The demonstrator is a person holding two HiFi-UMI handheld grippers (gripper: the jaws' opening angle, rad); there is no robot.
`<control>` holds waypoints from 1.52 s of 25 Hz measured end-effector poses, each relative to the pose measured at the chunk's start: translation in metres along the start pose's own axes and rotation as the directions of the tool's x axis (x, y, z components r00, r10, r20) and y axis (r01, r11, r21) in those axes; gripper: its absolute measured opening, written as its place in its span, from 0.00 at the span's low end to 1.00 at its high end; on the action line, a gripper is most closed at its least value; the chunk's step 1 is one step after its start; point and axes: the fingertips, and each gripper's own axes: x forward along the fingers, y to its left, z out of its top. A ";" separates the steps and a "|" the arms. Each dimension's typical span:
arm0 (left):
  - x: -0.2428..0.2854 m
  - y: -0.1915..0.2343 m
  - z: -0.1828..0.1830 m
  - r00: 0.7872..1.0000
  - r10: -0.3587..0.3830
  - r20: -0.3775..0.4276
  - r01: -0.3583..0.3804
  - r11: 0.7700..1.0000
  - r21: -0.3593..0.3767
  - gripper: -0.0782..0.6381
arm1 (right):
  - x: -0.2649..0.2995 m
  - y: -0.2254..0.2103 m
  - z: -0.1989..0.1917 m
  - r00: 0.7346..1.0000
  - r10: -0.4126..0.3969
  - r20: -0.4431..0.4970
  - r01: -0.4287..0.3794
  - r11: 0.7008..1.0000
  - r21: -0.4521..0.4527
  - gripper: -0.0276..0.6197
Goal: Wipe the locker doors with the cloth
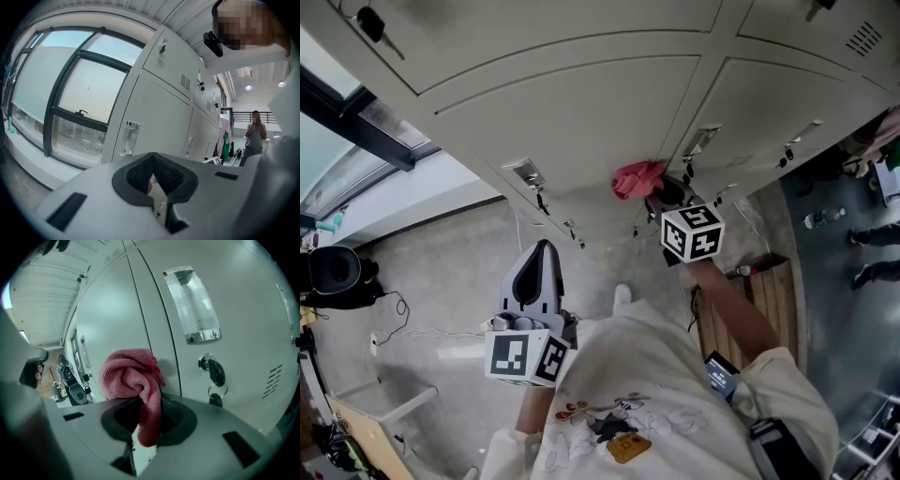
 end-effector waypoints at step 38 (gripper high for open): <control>-0.059 0.045 0.008 0.996 0.091 0.002 -0.091 0.996 0.005 0.11 | 0.058 0.094 -0.030 0.992 0.124 -0.039 -0.124 0.992 -0.007 0.16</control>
